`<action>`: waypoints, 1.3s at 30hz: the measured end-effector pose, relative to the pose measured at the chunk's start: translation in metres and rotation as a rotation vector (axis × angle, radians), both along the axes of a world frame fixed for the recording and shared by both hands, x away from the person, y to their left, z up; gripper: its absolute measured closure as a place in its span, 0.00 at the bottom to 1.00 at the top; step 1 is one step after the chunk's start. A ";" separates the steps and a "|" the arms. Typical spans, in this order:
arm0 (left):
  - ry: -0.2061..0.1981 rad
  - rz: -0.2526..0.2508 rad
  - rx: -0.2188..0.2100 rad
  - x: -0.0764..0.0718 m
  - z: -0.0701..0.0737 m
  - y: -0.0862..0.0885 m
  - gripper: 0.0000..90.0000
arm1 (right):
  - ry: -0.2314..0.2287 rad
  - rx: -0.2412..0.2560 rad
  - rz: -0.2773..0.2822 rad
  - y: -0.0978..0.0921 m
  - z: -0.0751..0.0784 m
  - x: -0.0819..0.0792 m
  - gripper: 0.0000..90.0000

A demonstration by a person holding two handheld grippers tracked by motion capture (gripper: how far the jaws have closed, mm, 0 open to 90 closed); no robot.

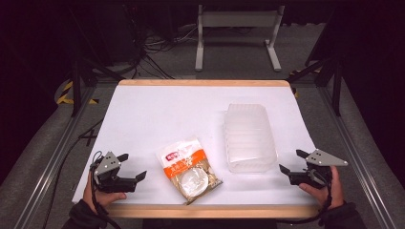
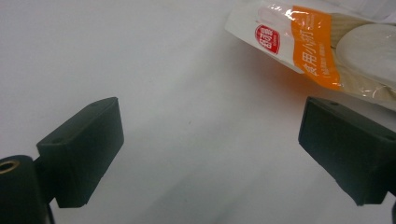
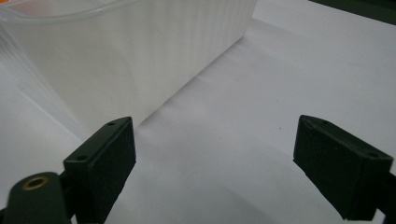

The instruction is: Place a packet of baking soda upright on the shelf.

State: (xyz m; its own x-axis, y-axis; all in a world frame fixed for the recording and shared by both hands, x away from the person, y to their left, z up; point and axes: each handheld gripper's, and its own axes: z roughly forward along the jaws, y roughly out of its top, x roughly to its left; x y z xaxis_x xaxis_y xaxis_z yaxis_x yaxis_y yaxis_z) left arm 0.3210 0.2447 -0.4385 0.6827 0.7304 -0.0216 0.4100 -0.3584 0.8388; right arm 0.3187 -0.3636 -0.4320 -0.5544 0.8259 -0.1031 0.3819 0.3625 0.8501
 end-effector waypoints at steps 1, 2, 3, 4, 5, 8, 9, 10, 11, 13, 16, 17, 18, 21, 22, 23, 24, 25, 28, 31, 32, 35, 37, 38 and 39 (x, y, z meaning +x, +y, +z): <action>0.000 0.000 0.000 0.000 0.000 0.000 0.08 | 0.000 0.000 0.000 0.000 0.000 0.000 0.15; 0.008 -0.004 -0.021 0.000 0.000 0.000 0.08 | 0.004 0.005 0.000 0.001 0.000 0.000 0.15; 0.016 -0.007 -0.034 0.000 0.000 -0.001 0.08 | 0.004 0.004 0.004 0.001 0.000 0.000 0.15; 0.015 -0.009 -0.028 0.000 0.000 -0.001 0.08 | 0.003 -0.001 0.005 0.002 0.000 -0.001 0.15; 0.020 -0.014 -0.031 -0.001 0.000 -0.003 0.08 | 0.004 -0.001 0.003 0.002 0.001 -0.001 0.15; 0.039 -0.032 -0.041 -0.001 0.000 -0.006 0.08 | 0.001 -0.004 0.007 0.004 0.002 -0.001 0.15; 0.054 -0.035 -0.041 -0.001 -0.001 -0.007 0.08 | -0.005 -0.009 0.009 0.005 0.002 -0.001 0.15; 0.064 -0.035 -0.035 -0.001 -0.001 -0.007 0.08 | -0.005 -0.010 0.010 0.006 0.003 0.000 0.15; 0.078 -0.038 -0.052 -0.001 -0.002 -0.008 0.08 | -0.006 -0.013 0.013 0.006 0.003 0.000 0.15; 0.089 -0.039 -0.066 0.000 -0.002 -0.008 0.08 | -0.004 -0.016 0.015 0.007 0.002 0.000 0.15; 0.144 -0.046 -0.096 0.002 -0.004 -0.014 0.08 | -0.001 -0.024 0.022 0.008 0.001 0.000 0.15; 0.152 -0.049 -0.091 0.003 -0.005 -0.016 0.08 | -0.001 -0.022 0.023 0.008 0.002 0.000 0.15; 0.152 -0.049 -0.091 0.003 -0.005 -0.016 0.08 | -0.001 -0.022 0.023 0.008 0.002 0.000 0.15; 0.198 -0.076 -0.139 0.006 -0.006 -0.026 0.08 | 0.002 -0.018 0.022 0.007 0.001 0.000 0.15; 0.212 -0.080 -0.156 0.007 -0.006 -0.029 0.08 | 0.001 -0.018 0.022 0.008 0.002 0.000 0.15; 0.218 -0.103 -0.151 0.009 -0.007 -0.033 0.08 | 0.001 -0.016 0.023 0.008 0.002 0.000 0.15; 0.218 -0.103 -0.151 0.009 -0.007 -0.033 0.08 | 0.001 -0.016 0.023 0.008 0.002 0.000 0.15; 0.239 -0.110 -0.177 0.011 -0.006 -0.040 0.08 | 0.001 -0.021 0.025 0.008 0.002 0.000 0.16; 0.255 -0.122 -0.194 0.014 -0.006 -0.046 0.09 | 0.002 -0.023 0.030 0.009 0.001 0.000 0.16; 0.293 -0.135 -0.231 0.020 -0.007 -0.057 0.11 | 0.005 -0.025 0.030 0.009 0.001 0.001 0.16; 0.300 -0.135 -0.242 0.023 -0.008 -0.061 0.11 | 0.006 -0.024 0.032 0.009 0.001 0.001 0.16; 0.334 -0.137 -0.251 0.031 -0.011 -0.072 0.13 | 0.009 -0.027 0.032 0.010 0.000 0.001 0.16; 0.350 -0.137 -0.246 0.036 -0.012 -0.079 0.14 | 0.011 -0.026 0.033 0.010 0.000 0.001 0.16; 0.357 -0.136 -0.251 0.039 -0.013 -0.082 0.15 | 0.009 -0.024 0.036 0.010 0.000 0.001 0.16; 0.359 -0.135 -0.257 0.041 -0.013 -0.085 0.15 | 0.010 -0.024 0.037 0.011 0.000 0.001 0.16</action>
